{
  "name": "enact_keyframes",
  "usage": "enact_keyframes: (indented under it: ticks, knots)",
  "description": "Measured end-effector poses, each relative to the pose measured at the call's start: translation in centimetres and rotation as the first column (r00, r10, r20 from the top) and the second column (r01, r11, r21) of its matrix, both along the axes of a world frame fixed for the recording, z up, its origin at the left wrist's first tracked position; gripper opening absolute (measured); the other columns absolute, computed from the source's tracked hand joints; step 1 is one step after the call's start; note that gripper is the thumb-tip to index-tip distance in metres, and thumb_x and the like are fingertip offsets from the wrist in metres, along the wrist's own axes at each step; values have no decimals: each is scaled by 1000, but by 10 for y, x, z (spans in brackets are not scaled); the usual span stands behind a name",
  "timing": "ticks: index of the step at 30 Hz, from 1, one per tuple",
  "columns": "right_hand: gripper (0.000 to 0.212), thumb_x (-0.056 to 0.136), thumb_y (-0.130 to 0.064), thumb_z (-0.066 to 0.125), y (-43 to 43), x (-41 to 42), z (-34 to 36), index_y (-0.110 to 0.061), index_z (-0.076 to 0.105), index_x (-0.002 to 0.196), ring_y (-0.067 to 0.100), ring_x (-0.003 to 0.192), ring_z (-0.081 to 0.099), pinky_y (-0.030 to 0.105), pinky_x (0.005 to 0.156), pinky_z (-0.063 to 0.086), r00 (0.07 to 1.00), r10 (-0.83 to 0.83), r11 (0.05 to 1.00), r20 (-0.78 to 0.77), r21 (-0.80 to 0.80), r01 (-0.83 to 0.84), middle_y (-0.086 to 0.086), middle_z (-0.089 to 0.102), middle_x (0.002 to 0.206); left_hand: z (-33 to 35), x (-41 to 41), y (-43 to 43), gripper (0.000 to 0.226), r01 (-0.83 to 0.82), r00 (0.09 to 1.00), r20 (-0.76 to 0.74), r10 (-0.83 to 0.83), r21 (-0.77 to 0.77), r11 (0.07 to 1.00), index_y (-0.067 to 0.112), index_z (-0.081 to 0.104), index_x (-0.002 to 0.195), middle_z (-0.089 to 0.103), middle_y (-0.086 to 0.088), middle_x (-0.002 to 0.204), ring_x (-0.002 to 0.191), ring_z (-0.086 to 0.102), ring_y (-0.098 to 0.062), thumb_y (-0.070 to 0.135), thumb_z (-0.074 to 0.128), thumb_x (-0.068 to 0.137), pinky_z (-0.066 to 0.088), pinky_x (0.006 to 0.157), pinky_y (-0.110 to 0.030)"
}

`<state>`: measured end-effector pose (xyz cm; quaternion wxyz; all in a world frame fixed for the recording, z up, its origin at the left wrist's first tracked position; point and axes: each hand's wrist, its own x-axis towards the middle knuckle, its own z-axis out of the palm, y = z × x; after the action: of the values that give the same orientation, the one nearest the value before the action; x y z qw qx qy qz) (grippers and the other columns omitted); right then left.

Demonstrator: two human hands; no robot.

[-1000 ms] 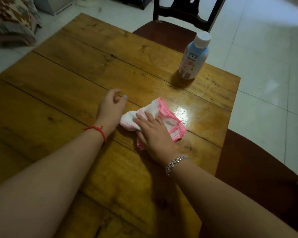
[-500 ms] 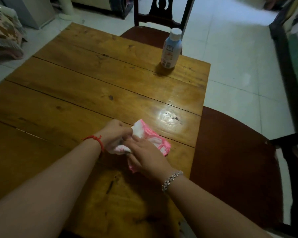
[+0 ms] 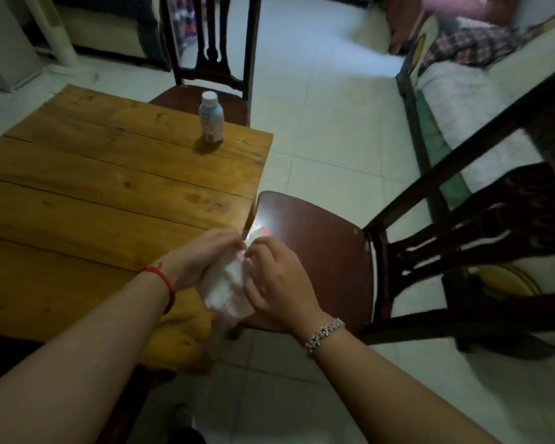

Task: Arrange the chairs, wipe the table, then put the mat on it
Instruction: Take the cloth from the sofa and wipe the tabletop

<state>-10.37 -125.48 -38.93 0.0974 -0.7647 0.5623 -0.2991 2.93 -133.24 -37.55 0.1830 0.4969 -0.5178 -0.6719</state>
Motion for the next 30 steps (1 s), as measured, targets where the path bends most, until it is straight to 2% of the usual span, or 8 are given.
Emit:
enact_keyframes:
  ticks: [5,9,12,15,18,21,25,30]
  knots:
    - [32,77,-32,52,71,-97,59,-16,51,105,19,109,48,33,93,37,981,-171,983,-88,-84,164,6,56,112,61,-98,54,21,220,970,-81,-227,-86,972,19,60,61,56,-3,71,75,53,-17,25,57,81,42,68,-30]
    - [39,80,-37,51,126,-177,101,-17,46,113,23,119,46,34,99,39,959,-284,956,-18,-76,282,10,51,126,108,-180,94,20,379,902,-156,-402,-156,912,19,61,69,59,-3,76,80,55,-16,37,63,61,44,75,-31]
    - [54,82,-48,45,170,-232,129,-19,40,127,16,116,48,24,91,45,916,-401,913,-1,-78,400,5,46,134,145,-242,120,31,562,800,-141,-582,-163,811,18,59,79,58,-7,85,82,57,-19,33,67,53,45,68,-27]
    - [54,85,-55,42,209,-282,164,-22,34,128,9,93,55,17,67,53,877,-480,865,31,-147,479,4,49,125,192,-307,144,31,710,648,-180,-740,-210,672,17,57,77,59,-3,80,73,59,-14,27,69,50,48,60,-21]
    - [58,87,-60,37,234,-322,195,-16,44,124,5,86,52,6,66,45,837,-539,804,94,-237,545,5,54,114,234,-363,160,24,790,520,-195,-832,-260,555,13,57,82,60,-6,82,70,60,-14,13,67,61,51,58,-18]
    - [58,86,-61,37,254,-366,219,-17,45,123,8,86,53,10,63,47,759,-627,706,176,-282,649,3,52,111,269,-427,171,19,850,417,-138,-898,-292,439,14,59,88,63,-9,83,71,62,-16,6,60,70,53,61,-22]
    - [52,82,-51,43,271,-430,235,-11,49,116,-6,83,38,3,61,35,614,-758,547,220,-297,782,6,51,107,298,-511,184,14,876,352,-83,-932,-321,359,17,61,92,65,-6,83,70,64,-12,6,61,83,55,59,-20]
    - [57,79,-57,41,274,-517,241,-8,47,106,2,67,40,5,51,33,462,-854,415,240,-223,882,2,48,98,301,-618,188,16,892,340,33,-940,-327,311,14,57,102,61,-3,86,62,64,-2,6,55,89,52,51,-15]
